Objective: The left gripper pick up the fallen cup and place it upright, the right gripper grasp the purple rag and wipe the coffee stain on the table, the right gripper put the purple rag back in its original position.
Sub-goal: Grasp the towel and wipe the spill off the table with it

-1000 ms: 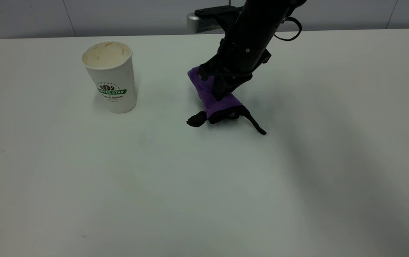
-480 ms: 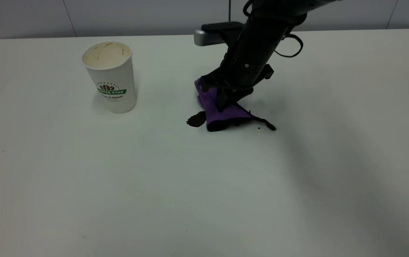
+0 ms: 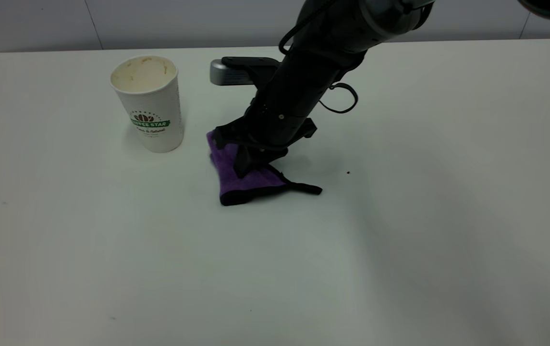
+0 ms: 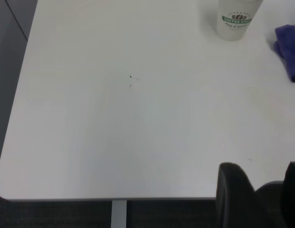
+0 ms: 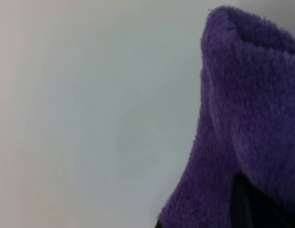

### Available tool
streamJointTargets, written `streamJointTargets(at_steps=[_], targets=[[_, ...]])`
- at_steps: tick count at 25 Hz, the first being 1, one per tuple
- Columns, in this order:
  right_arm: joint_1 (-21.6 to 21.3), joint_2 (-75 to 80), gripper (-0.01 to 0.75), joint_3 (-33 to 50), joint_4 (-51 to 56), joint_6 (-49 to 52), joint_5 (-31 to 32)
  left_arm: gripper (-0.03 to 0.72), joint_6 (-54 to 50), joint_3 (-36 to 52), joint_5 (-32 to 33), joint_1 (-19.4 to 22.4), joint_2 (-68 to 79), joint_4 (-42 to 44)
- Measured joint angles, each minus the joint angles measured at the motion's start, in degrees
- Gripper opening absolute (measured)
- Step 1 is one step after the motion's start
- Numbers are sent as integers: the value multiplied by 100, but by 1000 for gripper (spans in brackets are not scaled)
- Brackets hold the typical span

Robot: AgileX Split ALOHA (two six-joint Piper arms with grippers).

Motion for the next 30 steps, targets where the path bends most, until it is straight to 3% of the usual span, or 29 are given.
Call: streamJointTargets(at_steps=[7,14,26,30], targets=[[-206,174,55,-19,268,156,-629,275,0,0,0,0,0,0],[-1043,213,56,-71,119,625,-558,275,5,0,0,0,0,0],[-2799,-77,58,-109,-1891,1797,1294,275,5,0,0,0,0,0],[-3215,-196,97,-86,-2346,1878,1693,275,5,0,0,0,0,0]])
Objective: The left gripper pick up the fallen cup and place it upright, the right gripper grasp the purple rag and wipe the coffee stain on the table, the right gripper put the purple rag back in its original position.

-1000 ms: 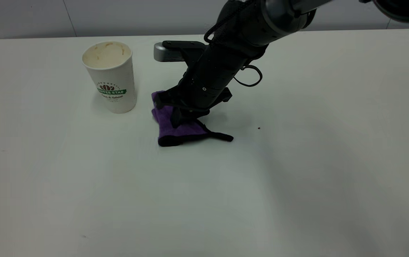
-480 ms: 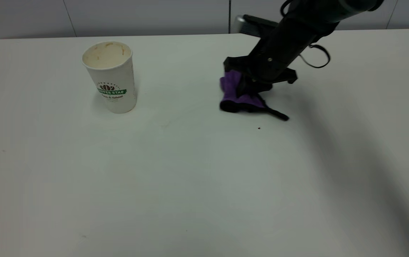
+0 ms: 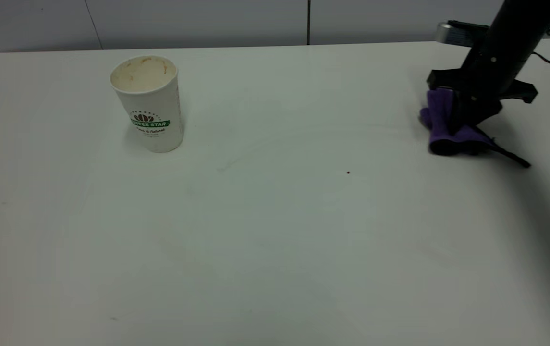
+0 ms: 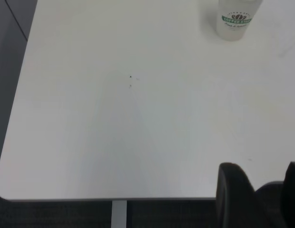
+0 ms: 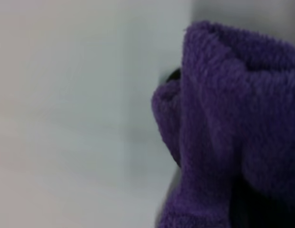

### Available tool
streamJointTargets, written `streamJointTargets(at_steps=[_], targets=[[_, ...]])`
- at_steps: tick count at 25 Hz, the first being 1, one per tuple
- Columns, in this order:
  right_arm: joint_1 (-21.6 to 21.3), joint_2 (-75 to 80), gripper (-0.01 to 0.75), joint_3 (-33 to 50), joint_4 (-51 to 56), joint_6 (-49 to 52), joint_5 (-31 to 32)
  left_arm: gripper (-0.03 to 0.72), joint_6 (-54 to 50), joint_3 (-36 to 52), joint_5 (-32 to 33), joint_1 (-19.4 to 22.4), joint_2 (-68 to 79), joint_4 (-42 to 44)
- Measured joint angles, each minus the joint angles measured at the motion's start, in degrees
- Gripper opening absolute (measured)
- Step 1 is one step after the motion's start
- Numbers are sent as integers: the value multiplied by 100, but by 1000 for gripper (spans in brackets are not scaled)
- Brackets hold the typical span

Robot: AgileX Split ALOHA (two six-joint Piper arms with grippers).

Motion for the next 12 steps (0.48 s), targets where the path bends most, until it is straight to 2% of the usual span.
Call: streamJointTargets(at_steps=[2,4,7,8,10,12], targets=[[-106,-126,170,42,-225,-12,189,275,0,0,0,0,0,0],[-133,-368,299,72,-443,-24,430,275,0,0,0,0,0,0],[-115,-927,582,84,-779,-135,893,275,0,0,0,0,0,0],[-111,-1163,642,84,-838,-212,1114,275,0,0,0,0,0,0],[-111,-1595,708,84,-852,-317,1598,275,0,0,0,0,0,0],[-111,-2073,723,84,-862,-353,1956,275,0,0,0,0,0,0]])
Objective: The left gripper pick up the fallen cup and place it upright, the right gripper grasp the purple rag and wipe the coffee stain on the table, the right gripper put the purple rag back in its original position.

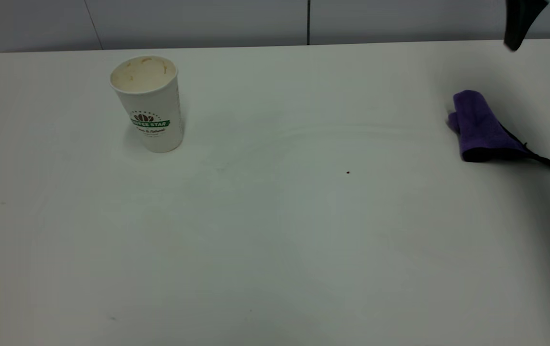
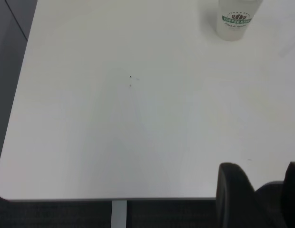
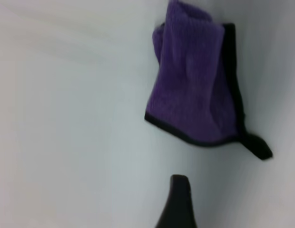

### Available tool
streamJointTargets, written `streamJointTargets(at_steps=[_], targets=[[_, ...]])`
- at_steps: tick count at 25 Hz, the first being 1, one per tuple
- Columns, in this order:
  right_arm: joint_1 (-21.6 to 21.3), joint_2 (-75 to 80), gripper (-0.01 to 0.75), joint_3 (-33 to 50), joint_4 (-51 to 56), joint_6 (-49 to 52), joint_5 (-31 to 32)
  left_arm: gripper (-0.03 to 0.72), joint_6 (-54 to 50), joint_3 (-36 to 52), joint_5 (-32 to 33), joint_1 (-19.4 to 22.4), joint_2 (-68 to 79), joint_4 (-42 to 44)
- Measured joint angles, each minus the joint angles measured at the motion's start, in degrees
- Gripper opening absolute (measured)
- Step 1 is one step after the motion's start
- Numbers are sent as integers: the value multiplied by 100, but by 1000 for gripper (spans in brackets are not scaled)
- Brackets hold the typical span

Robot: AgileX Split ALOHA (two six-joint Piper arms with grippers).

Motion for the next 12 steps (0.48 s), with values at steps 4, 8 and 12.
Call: streamJointTargets(at_steps=[4,8,12], targets=[[0,-1168,728,443,105,-47,113,275,0,0,0,0,0,0],[0,-2615,728,1449,262,-27,166,275,0,0,0,0,0,0],[0,-4343,728,2735,271,-22,225,275,0,0,0,0,0,0]])
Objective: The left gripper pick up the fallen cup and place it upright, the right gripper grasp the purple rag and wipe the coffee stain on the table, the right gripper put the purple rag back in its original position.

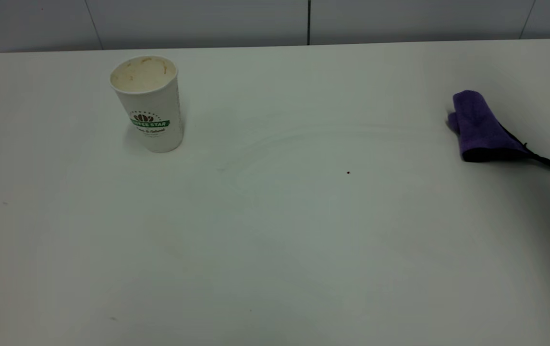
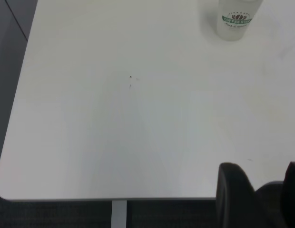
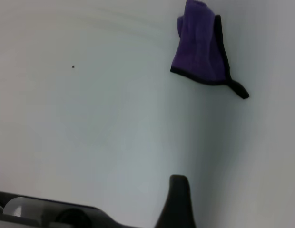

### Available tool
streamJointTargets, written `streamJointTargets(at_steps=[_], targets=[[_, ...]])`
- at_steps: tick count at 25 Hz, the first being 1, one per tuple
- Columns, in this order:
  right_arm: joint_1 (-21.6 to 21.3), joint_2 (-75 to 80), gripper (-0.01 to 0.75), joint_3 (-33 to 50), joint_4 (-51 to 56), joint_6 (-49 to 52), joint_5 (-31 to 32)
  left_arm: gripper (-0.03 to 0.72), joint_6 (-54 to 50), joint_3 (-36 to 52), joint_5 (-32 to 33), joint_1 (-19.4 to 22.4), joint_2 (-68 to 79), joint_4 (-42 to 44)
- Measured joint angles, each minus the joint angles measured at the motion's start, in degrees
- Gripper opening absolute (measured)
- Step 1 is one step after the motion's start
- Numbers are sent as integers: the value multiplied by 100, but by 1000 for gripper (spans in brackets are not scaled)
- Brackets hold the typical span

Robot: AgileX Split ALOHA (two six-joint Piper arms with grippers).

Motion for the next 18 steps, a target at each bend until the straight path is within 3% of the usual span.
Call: streamJointTargets(at_steps=[8,11,18], targets=[[0,-3053,723,2665,-66,257,64,275,-6,0,0,0,0,0],[0,-4115,717,3715,-70,263,-195,275,-11,0,0,0,0,0],[0,-5749,712,5245,-110,294,-646,275,-11,0,0,0,0,0]])
